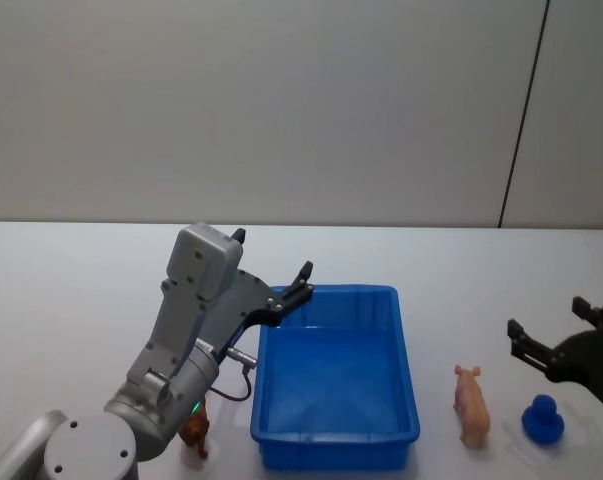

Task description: Pick up the two dolls from the table and place them into the box.

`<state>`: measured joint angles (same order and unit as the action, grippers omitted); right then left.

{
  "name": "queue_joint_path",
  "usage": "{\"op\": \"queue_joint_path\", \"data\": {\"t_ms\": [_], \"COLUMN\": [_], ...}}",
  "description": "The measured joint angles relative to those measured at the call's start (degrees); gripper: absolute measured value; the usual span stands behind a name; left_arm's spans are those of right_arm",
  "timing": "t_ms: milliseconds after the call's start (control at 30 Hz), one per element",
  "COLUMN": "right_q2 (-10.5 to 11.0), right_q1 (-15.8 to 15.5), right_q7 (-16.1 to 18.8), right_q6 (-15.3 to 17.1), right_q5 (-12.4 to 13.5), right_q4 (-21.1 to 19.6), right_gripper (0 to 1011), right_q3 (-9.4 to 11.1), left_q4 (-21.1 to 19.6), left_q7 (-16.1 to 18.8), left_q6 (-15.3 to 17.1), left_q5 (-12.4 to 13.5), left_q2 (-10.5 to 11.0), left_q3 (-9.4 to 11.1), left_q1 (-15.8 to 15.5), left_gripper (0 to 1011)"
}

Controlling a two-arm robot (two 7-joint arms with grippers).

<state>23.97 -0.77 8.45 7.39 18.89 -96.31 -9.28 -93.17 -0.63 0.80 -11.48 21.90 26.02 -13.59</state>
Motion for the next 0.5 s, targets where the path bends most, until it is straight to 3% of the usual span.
{"op": "queue_joint_path", "data": {"t_ms": [500], "right_q2": [2.2], "right_q1": [1.5], "right_q7": [5.9], "right_q6": [3.4], "right_q5": [-1.4], "right_q4": [5.4], "right_gripper": [1001], "right_q3": [1.1], "left_q4": [0.0], "left_q7": [0.0], "left_q6": [0.0], "left_q5": [0.0], "left_q2": [0.0], "left_q3": [0.0], "left_q1": [0.0], "left_gripper": [1001]}}
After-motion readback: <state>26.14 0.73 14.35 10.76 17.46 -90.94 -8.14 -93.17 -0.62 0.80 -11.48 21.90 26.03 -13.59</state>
